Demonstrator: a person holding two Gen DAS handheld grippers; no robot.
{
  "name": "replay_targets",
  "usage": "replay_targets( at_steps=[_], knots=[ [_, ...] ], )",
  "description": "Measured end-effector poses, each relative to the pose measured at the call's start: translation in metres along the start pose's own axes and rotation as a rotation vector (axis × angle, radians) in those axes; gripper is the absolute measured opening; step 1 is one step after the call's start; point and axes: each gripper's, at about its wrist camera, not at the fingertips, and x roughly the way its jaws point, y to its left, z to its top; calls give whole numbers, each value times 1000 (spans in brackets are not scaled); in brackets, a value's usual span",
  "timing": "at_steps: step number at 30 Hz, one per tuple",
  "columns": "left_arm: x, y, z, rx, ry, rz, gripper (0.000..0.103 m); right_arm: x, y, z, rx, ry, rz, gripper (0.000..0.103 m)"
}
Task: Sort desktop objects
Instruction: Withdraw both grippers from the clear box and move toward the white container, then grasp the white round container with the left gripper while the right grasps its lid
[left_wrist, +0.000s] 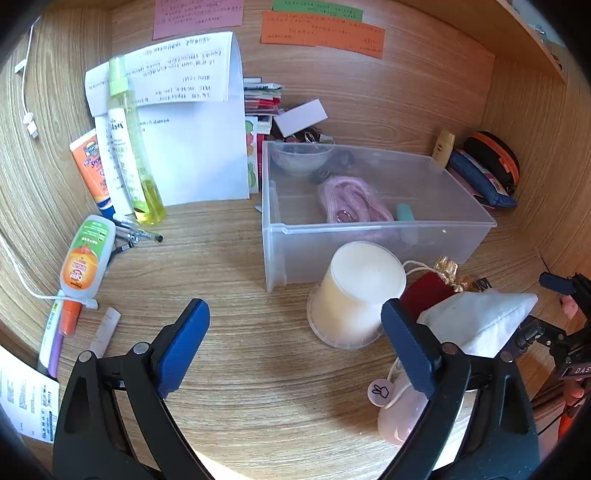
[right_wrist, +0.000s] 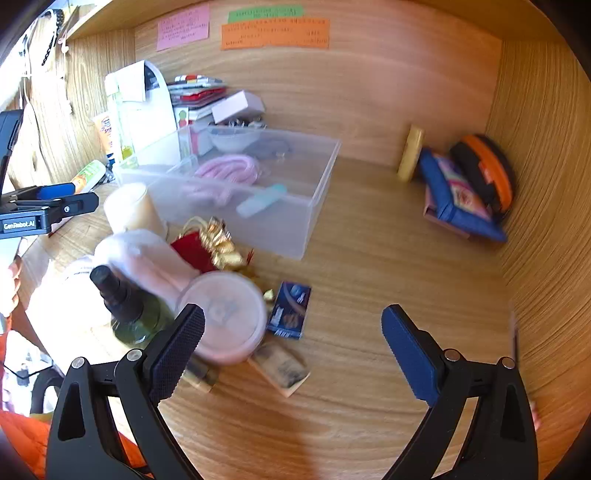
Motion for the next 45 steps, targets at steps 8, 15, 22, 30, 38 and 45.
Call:
replay_targets(
  at_steps=[8, 15, 22, 30, 38, 45],
  knots=[
    [19, -12, -5, 29, 36, -18, 95, 8, 6, -3, 13, 39, 57, 96],
    [37, -22, -2, 63, 59, -42, 95, 23, 16, -6, -9, 69, 89, 96],
    [50, -25, 3, 56, 66, -71, 95, 37, 21, -8, -33, 89, 101, 89],
    [59, -26, 9, 19, 60, -111, 76, 45, 27, -8, -35, 85, 142, 65],
    [54, -35, 7, 35, 23, -97, 58, 38, 18, 5, 19, 78, 157, 63],
    [46, -22, 7, -18, 24, -100, 57, 20, 4, 18, 73, 19, 155, 62]
  ],
)
